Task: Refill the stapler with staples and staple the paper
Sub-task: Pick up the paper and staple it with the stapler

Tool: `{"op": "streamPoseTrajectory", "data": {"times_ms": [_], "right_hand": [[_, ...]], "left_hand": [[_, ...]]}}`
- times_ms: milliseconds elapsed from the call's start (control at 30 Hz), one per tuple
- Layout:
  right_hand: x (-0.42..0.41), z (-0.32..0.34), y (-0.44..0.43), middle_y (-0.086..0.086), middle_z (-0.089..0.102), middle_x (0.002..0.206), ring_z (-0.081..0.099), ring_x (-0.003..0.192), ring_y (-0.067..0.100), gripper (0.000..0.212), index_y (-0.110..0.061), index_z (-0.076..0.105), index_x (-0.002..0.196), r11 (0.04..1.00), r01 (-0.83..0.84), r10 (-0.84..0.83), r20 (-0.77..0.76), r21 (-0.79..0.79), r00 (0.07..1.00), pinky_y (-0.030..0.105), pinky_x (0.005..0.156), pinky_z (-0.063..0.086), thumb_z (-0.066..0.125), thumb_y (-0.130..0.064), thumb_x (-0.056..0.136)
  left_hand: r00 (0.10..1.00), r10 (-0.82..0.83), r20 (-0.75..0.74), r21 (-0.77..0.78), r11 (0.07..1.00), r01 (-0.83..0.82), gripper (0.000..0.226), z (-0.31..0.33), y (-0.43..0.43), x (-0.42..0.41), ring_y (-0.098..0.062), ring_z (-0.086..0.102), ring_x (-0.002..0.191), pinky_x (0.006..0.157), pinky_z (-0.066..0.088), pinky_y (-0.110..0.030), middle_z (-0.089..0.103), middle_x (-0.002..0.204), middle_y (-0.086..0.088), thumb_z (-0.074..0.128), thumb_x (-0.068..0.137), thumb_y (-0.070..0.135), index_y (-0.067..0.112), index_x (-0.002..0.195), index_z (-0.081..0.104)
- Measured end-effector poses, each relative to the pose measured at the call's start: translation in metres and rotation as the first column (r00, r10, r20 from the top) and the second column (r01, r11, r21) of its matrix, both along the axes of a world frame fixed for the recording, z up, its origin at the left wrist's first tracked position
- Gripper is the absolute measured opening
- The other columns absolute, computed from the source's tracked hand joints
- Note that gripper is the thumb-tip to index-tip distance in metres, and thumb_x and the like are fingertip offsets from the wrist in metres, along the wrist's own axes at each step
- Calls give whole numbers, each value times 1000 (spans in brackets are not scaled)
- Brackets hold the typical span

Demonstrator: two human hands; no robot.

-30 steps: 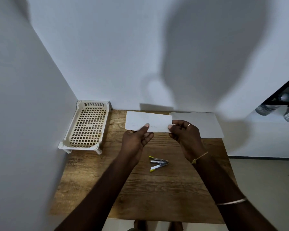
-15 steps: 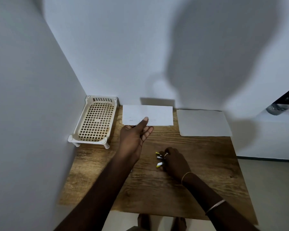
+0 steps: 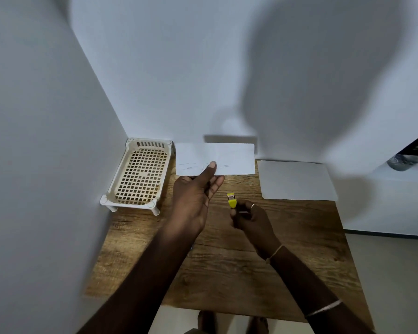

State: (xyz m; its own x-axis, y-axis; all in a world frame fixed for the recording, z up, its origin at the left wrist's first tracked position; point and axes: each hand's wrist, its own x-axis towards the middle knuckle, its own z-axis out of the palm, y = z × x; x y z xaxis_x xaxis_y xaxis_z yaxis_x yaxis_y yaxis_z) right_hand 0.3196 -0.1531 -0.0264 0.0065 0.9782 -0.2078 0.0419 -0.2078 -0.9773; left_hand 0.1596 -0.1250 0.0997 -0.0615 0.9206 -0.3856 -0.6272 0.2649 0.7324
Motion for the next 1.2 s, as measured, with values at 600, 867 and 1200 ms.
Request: {"op": "streamPoseTrajectory", "data": {"times_ms": [600,867,1200], "right_hand": [[-10,107,1,9,70,107,63,103,27,41,-14,69,123,995,-46,76,-398,84,914,53,97,53,70,-34,88],[-8,103,3,31,66,117,58,112,55,31,-7,68,122,991,67,-30,-306,112,952,70,97,47,65,-20,94],[-9,109,-1,15,72,110,65,98,29,39,-12,68,125,992,29,11,-308,126,951,57,95,52,69,-28,89]], "left_hand": [[991,14,-134,239,971,19,9,14,1,13,-13,68,74,81,57,-31,65,66,5,75,91,13,12,85,69],[984,67,-163,294,956,-17,14,14,-1,14,-7,61,70,84,57,-33,54,59,11,76,91,13,16,83,65],[989,48,-137,307,952,-3,9,16,-8,18,-18,65,84,85,58,-35,60,70,3,75,91,12,14,100,73]]}}
